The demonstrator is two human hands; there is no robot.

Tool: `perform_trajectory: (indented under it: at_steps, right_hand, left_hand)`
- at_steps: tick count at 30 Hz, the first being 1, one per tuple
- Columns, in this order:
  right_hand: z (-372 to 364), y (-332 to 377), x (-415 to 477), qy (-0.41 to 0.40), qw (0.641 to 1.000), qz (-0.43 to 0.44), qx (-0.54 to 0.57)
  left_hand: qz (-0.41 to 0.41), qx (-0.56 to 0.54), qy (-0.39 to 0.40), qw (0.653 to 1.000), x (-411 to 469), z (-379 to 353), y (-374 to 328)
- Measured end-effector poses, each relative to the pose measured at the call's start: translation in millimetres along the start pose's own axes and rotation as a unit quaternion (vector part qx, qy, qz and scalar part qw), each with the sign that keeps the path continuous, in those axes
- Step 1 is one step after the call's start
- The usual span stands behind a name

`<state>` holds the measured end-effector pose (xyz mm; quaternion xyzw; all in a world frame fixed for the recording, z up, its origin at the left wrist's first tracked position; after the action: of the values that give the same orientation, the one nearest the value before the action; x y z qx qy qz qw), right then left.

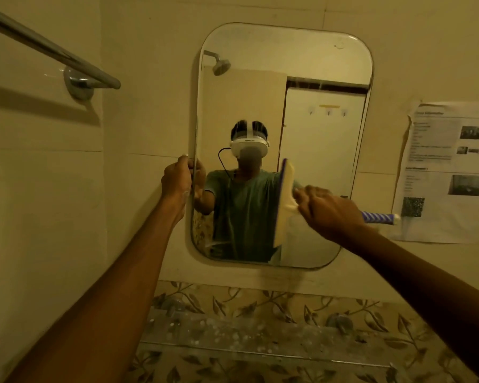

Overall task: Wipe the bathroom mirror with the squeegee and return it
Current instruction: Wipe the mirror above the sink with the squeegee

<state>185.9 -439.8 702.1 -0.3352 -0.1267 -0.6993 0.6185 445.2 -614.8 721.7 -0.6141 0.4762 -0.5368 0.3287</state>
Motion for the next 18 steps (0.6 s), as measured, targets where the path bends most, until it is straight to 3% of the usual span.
perform_trajectory:
  at_steps: [4, 12, 18]
  right_hand:
    - [7.9, 9.1, -2.9, 0.008, 0.998, 0.009, -0.060]
    - [-1.3, 135.9, 63.5, 0.013, 0.997, 0.069, 0.012]
    - [-11.2, 44.8, 22.4, 0.015, 0.997, -0.001, 0.076]
  left_hand:
    - [0.003, -0.007, 0.013, 1.000, -2.7, -1.4, 1.1]
    - [0.006, -0.004, 0.033, 0.999, -4.2, 1.7, -0.1]
    - [0.005, -0.024, 0.030, 0.999, 0.7, 1.7, 4.9]
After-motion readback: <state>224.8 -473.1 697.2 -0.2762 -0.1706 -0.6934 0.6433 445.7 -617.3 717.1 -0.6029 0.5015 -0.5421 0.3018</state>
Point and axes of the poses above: each hand's wrist, its own x-axis towards the middle knuckle, its own z-axis out of the back of the hand, y = z × x, the point moved 3 cm from there along x, towards the middle knuckle, and after that the axes turned 3 degrees about z, right-handed, at the moved point
